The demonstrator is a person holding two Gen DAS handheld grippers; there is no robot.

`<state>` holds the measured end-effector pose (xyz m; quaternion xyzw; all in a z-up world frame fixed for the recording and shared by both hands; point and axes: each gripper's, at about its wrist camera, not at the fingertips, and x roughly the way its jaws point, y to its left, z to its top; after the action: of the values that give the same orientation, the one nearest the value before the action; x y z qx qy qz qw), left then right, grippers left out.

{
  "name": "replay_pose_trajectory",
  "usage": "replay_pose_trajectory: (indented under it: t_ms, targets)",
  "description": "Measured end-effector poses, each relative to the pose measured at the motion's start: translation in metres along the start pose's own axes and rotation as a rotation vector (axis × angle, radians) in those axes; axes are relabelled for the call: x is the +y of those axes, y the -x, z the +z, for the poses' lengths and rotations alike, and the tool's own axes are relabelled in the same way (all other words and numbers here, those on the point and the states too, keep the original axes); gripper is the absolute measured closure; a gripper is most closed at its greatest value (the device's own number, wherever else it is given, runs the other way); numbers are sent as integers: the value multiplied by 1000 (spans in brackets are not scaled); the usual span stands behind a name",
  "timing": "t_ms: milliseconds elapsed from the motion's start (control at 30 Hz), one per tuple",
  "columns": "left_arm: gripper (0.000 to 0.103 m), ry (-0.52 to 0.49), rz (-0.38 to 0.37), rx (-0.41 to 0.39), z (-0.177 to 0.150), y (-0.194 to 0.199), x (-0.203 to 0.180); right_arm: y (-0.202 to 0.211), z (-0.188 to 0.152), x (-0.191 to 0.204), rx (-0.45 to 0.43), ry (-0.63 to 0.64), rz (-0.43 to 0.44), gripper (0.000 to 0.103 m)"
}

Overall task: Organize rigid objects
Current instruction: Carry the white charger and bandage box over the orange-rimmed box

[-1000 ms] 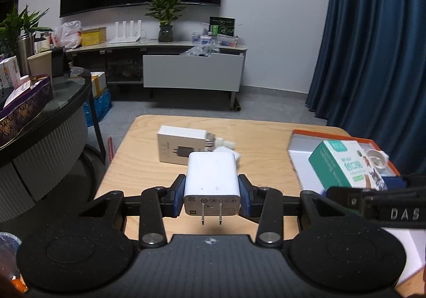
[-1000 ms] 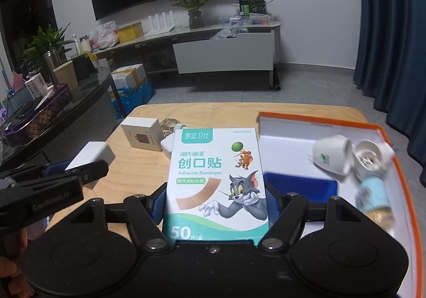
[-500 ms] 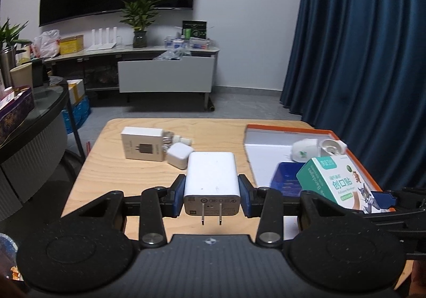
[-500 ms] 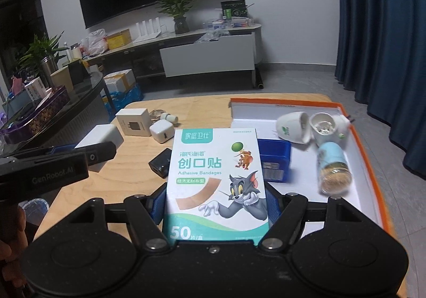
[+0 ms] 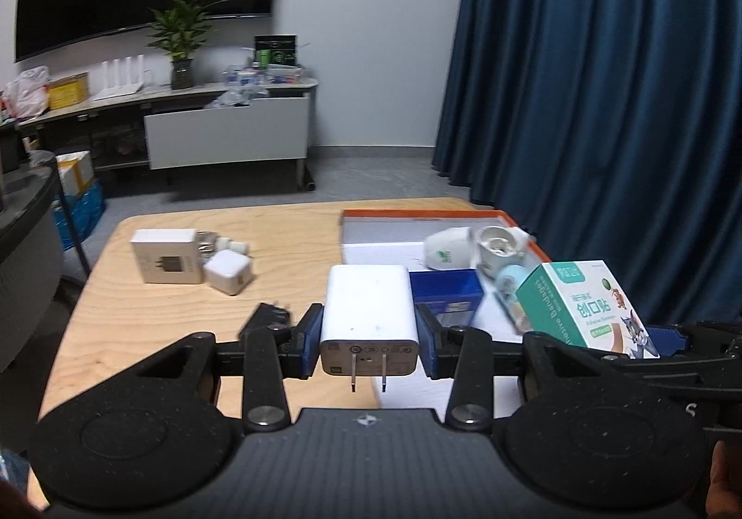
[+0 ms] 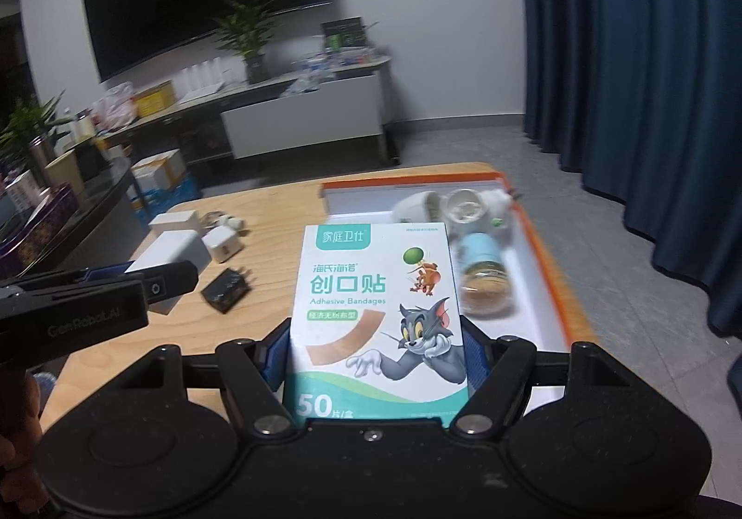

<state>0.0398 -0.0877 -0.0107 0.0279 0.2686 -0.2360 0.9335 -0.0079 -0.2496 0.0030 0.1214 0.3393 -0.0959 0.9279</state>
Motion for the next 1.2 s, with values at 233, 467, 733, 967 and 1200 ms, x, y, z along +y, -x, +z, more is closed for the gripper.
replay_pose_trajectory:
  t_ms: [233, 467, 733, 967, 1200]
  targets:
    - [62, -23, -44, 13, -3, -9, -21, 9, -3, -26, -12, -33, -49, 19]
    - [62, -31, -55, 34, -5, -17, -33, 5, -6, -36, -12, -46, -53, 19]
    - [62, -39, -59, 58, -6, -24, -44, -3, -4, -44, -7, -62, -48, 19]
    - [62, -42, -56, 73, -5, -30, -48, -7, -4, -47, -3, -72, -50, 19]
    - [62, -42, -55, 84, -6, -35, -51, -11, -2, -50, 1, -69, -51, 19]
